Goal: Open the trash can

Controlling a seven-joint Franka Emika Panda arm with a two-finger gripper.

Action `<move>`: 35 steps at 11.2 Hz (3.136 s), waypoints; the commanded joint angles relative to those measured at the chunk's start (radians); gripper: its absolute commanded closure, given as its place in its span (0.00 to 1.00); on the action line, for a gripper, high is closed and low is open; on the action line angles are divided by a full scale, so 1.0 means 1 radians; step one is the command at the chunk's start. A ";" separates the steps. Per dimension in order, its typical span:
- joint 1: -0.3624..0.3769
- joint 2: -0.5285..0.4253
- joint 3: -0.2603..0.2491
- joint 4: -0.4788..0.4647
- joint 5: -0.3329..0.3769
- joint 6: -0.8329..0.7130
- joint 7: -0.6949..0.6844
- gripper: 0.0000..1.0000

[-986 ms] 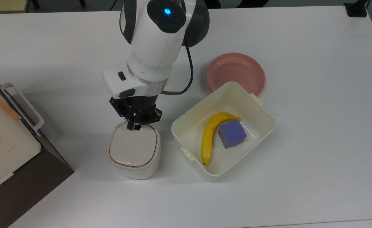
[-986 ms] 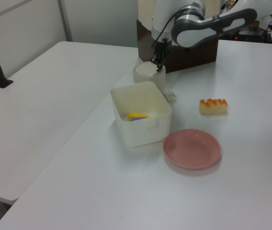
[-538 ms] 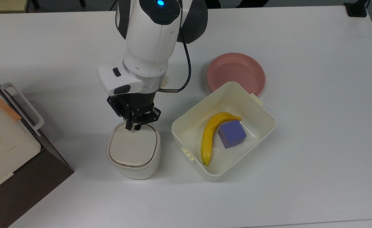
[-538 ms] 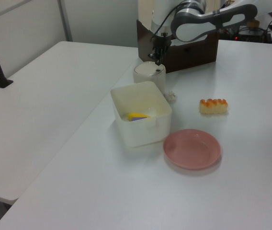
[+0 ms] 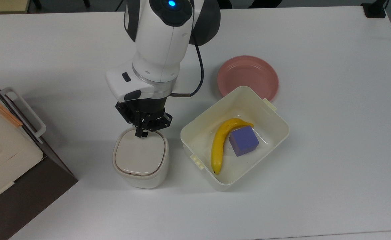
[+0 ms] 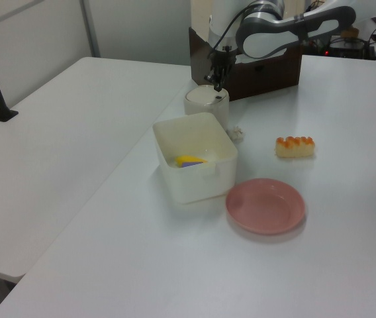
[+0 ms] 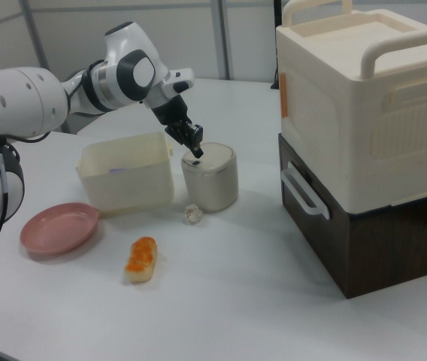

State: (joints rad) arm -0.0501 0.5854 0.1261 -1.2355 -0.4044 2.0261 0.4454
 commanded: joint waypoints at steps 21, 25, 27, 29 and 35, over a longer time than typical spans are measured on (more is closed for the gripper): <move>-0.120 -0.109 -0.002 -0.009 0.201 -0.018 -0.091 1.00; -0.238 -0.225 -0.008 -0.009 0.423 -0.179 -0.338 1.00; -0.243 -0.255 -0.008 -0.015 0.429 -0.282 -0.416 1.00; -0.240 -0.300 -0.009 -0.036 0.430 -0.334 -0.438 0.99; -0.206 -0.413 -0.028 -0.137 0.417 -0.415 -0.427 0.00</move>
State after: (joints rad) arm -0.2799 0.2612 0.1277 -1.2690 0.0003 1.6112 0.0386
